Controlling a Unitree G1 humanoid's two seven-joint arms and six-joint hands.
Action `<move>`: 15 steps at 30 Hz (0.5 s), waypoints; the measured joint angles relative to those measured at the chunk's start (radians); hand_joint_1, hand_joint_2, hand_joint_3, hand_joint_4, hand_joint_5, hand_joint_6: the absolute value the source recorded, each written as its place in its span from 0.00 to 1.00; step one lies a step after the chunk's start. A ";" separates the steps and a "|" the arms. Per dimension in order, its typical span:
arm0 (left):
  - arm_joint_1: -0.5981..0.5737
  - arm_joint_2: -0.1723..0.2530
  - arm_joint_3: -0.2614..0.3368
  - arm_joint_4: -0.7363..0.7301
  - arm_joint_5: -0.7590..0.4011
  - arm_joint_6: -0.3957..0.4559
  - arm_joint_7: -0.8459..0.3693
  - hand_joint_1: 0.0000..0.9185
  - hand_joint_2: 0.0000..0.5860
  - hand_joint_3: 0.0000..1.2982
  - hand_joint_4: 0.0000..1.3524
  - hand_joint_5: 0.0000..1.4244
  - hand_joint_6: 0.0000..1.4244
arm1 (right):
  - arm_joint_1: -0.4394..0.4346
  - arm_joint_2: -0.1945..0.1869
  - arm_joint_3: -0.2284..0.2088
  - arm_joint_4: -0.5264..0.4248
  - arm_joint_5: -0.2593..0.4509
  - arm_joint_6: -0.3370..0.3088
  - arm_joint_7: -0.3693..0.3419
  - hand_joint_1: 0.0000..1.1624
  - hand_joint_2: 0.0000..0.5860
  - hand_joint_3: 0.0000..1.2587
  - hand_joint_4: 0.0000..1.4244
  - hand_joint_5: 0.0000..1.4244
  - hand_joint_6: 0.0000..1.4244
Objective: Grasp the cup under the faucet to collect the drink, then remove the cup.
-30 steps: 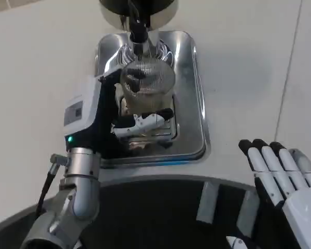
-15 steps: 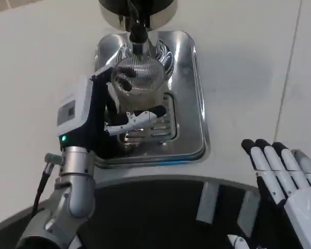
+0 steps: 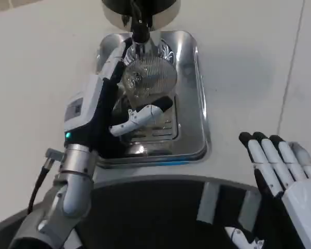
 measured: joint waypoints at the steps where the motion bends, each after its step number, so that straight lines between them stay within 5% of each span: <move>1: 0.028 0.019 0.002 -0.051 0.002 -0.006 -0.001 0.14 0.01 0.04 0.00 0.16 0.14 | -0.014 0.002 0.000 0.002 0.010 0.001 0.004 0.33 0.72 0.00 0.00 0.00 0.00; 11: 0.311 0.175 0.163 -0.376 -0.012 0.079 -0.034 0.19 0.05 0.00 0.00 0.05 0.06 | -0.207 0.066 0.029 -0.003 0.133 0.059 0.119 0.33 0.71 0.00 0.00 0.00 0.00; 15: 0.456 0.207 0.220 -0.550 0.010 0.171 -0.063 0.00 0.01 0.00 0.00 0.00 0.00 | -0.313 0.086 0.038 -0.003 0.218 0.101 0.193 0.33 0.71 0.00 0.00 0.00 0.00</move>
